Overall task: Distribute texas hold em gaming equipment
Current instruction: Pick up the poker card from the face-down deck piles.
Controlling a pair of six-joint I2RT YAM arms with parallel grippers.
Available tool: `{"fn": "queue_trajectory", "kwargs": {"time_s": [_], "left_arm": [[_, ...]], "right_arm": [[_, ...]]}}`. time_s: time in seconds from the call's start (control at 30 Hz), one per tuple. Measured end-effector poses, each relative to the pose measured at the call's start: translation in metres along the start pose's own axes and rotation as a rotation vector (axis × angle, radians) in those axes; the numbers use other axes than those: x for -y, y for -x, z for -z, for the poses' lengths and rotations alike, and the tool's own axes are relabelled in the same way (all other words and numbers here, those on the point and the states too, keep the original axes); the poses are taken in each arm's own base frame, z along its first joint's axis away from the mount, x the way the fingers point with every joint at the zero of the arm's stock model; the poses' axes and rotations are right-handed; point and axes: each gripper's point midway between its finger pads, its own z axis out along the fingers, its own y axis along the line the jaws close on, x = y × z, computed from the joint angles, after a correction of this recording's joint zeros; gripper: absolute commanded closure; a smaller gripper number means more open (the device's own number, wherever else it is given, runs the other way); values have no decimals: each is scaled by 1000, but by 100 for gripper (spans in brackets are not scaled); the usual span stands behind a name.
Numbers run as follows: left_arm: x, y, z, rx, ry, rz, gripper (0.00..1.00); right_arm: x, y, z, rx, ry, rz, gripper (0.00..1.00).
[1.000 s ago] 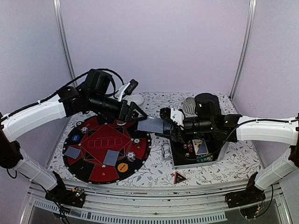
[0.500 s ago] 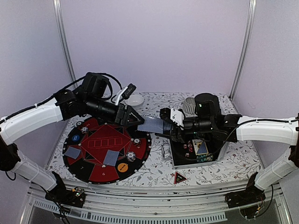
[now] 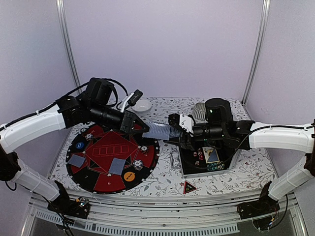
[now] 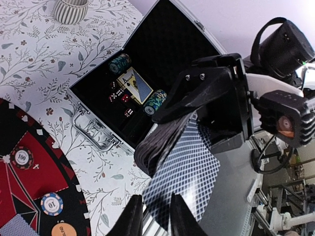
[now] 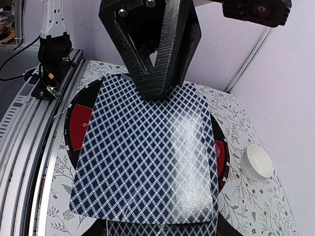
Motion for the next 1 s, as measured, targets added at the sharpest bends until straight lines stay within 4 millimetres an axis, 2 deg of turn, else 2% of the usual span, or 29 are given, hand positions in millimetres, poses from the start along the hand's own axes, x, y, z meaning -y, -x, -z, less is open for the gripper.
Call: {"fn": "queue_trajectory", "kwargs": {"time_s": [0.1, 0.47, 0.77, 1.0], "left_arm": [[2, -1, 2, 1, -8, -2, 81], [9, 3, 12, 34, -34, -5, 100], [12, 4, 17, 43, -59, -4, 100], [21, 7, 32, 89, -106, -21, 100]], "right_arm": [[0, 0, 0, -1, -1, 0, 57], [1, -1, 0, -3, -6, 1, 57], [1, -1, 0, -4, -8, 1, 57], [4, -2, 0, -12, -21, 1, 57]]}}
